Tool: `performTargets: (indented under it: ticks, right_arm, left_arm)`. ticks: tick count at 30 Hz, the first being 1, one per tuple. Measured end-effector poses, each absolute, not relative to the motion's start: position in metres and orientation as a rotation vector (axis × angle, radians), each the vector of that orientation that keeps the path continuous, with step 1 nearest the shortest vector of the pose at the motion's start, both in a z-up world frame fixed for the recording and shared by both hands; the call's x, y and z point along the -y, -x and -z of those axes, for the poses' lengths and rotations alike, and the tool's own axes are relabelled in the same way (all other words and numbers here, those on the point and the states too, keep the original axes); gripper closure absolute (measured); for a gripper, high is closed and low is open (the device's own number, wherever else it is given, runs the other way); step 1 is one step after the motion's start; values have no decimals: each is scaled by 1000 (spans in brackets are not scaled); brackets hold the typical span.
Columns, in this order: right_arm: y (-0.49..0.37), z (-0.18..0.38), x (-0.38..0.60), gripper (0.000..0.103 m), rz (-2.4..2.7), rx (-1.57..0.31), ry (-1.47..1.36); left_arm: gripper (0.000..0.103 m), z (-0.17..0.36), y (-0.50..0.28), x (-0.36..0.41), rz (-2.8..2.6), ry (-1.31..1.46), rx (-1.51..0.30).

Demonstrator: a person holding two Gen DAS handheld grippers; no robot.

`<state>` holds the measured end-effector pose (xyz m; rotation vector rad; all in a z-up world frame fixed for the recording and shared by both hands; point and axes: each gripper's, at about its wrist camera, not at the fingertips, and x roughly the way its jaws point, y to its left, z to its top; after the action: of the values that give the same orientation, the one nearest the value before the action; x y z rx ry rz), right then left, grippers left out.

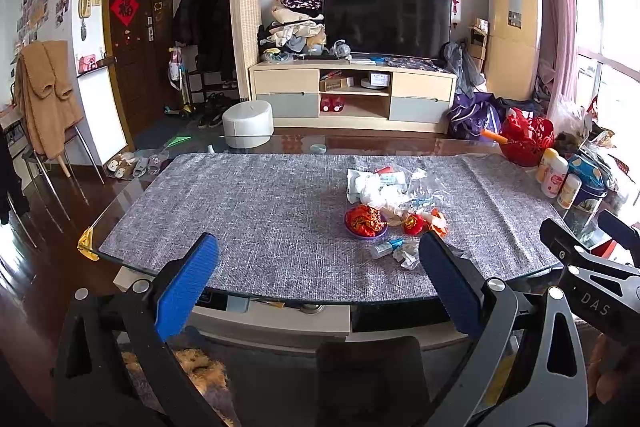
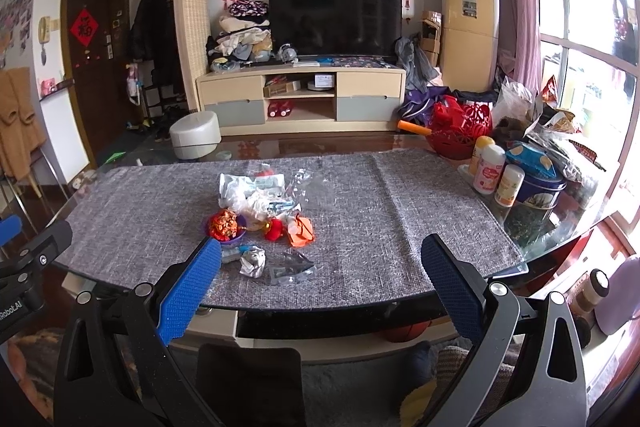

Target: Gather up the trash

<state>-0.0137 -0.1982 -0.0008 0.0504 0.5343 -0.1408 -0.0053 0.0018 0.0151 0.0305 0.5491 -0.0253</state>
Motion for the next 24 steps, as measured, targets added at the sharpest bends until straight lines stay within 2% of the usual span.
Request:
performTargets:
  ticks: [24]
  right_arm:
    - [10, 5, 210, 3, 109, -506, -114]
  left_arm:
    - [8, -18, 1, -5, 18, -28, -556]
